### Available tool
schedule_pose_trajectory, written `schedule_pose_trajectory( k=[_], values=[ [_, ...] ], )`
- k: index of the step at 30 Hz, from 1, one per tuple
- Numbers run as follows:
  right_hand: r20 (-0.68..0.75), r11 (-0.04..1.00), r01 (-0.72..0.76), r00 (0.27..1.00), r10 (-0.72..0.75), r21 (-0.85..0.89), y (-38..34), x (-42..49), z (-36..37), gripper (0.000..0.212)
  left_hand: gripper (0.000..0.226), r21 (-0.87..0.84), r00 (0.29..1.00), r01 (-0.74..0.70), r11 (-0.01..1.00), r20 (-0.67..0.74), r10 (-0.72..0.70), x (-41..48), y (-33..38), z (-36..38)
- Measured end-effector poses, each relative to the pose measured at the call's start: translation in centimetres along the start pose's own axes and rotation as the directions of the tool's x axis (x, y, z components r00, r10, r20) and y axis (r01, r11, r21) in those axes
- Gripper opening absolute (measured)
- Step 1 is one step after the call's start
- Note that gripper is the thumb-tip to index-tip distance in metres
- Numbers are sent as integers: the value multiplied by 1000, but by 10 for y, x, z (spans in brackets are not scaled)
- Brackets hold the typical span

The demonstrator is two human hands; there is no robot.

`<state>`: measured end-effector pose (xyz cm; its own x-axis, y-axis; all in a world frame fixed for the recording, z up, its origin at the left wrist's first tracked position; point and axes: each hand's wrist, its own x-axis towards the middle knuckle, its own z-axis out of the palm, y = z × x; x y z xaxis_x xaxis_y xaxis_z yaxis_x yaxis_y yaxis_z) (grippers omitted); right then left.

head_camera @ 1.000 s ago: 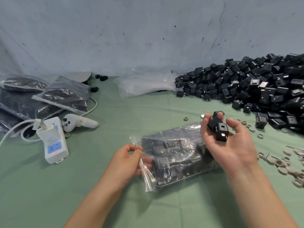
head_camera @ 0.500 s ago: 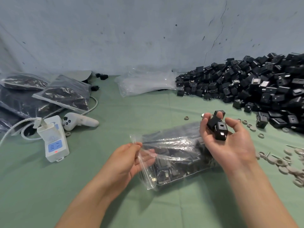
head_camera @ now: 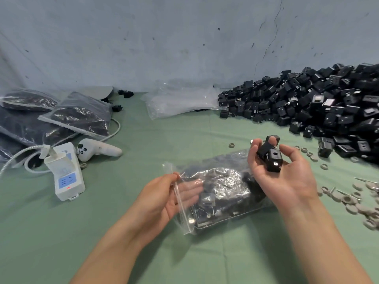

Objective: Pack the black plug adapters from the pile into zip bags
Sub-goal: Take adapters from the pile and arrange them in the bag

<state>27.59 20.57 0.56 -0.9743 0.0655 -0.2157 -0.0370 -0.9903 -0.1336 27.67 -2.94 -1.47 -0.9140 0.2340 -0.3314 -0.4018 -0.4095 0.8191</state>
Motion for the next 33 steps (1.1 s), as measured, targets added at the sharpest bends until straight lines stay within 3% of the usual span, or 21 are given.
schedule_pose_trajectory(
  k=[6,9,11,13,15,16,19,22,24,26,28,30,33],
  values=[
    [-9,1000,4,1000,-4,1,2,-1,2,20,12,-95,993,77,993,95,-67,0,5,0],
    [0,1000,9,1000,-9,-14,2,-1,4,21,8,2,999,19,1000,-30,-19,0,8,-4],
    [3,999,20,1000,-20,-31,4,-1,6,21,10,175,971,-96,980,-200,131,1,9,-5],
    [-4,999,25,1000,-26,-46,8,-1,10,23,10,465,832,-254,848,-343,437,2,9,-8],
    [0,996,16,1000,-16,-91,14,1,15,27,11,677,652,-388,625,-277,705,-1,10,-8],
    [12,992,-1,1000,3,-127,18,1,17,29,9,694,612,-453,560,-214,761,-3,10,-6],
    [90,908,-37,993,82,-417,34,-1,21,26,9,569,658,-600,562,-48,752,-11,8,10],
    [229,536,128,965,127,-835,53,-6,21,33,13,488,720,-621,614,46,692,-14,4,22],
    [316,329,242,929,194,-913,65,-8,19,30,15,460,753,-607,648,72,654,-14,3,24],
    [368,202,328,906,210,-923,74,-9,17,25,21,464,782,-579,671,81,619,-14,4,23],
    [399,139,377,892,212,-916,80,-8,16,23,29,443,811,-557,703,107,575,-15,6,23],
    [414,147,389,878,240,-909,85,-10,15,25,32,428,829,-548,719,164,535,-17,9,19],
    [402,140,379,885,235,-915,83,-12,18,50,21,447,851,-512,733,149,504,-17,14,9]
  ],
)
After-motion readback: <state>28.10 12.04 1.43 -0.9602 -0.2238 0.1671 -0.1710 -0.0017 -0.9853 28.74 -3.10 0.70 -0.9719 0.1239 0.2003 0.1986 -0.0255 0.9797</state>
